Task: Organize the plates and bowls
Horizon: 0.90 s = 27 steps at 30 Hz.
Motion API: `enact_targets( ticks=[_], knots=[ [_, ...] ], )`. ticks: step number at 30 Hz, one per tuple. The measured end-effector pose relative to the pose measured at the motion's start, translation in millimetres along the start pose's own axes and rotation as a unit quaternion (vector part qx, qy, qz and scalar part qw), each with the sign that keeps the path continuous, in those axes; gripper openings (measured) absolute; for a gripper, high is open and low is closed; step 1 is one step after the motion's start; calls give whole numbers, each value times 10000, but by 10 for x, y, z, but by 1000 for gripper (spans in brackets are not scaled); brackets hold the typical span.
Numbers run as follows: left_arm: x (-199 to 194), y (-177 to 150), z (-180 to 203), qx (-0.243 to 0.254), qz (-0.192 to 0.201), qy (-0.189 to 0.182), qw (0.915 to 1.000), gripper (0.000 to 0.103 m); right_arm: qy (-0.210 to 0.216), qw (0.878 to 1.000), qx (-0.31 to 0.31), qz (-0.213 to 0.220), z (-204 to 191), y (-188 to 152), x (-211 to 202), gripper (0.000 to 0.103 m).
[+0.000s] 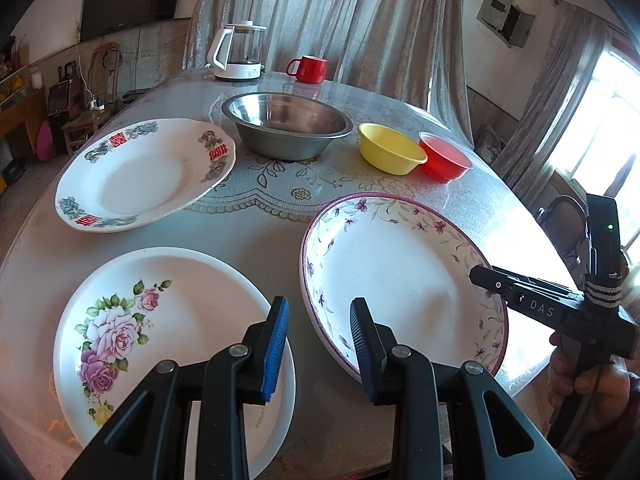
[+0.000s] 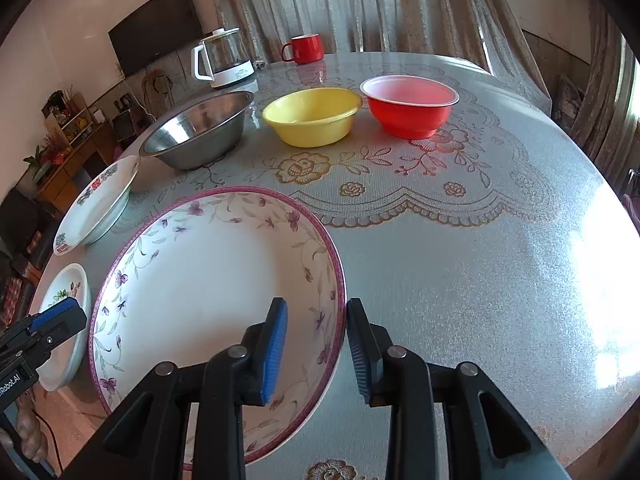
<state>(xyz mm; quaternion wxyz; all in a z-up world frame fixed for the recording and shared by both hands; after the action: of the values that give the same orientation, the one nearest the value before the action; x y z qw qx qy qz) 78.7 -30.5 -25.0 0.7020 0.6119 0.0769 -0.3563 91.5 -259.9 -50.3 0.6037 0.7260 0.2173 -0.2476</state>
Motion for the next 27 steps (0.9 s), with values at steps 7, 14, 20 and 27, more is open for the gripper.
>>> enact_targets(
  ticks=[7, 14, 20, 27],
  knots=[
    [-72, 44, -72, -80, 136, 109, 9998, 33, -188, 9995, -218, 155, -73, 25, -60, 32],
    [-97, 51, -137, -80, 196, 315, 9993, 33, -457, 9933, -880, 589, -280, 87, -138, 32],
    [-121, 54, -221, -135, 215, 488, 9985, 36, 24, 9938, -996, 492, -530, 108, -79, 32],
    [-176, 81, -352, -163, 316, 730, 9967, 37, 506, 9904, -1235, 366, -915, 94, 27, 32]
  ],
)
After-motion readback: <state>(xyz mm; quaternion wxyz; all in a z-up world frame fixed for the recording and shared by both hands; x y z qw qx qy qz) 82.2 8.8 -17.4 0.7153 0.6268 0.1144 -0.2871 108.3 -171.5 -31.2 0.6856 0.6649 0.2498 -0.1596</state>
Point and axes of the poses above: each gripper's, at about its wrist camera, not at the fingertips, and x roughly the way its jaws point, z to its right, y to its top, the point moved 2 cm from there along x, roughly the way its jaws point, and after that the axes turned 14 degrees about z, right-handed, at the moved point
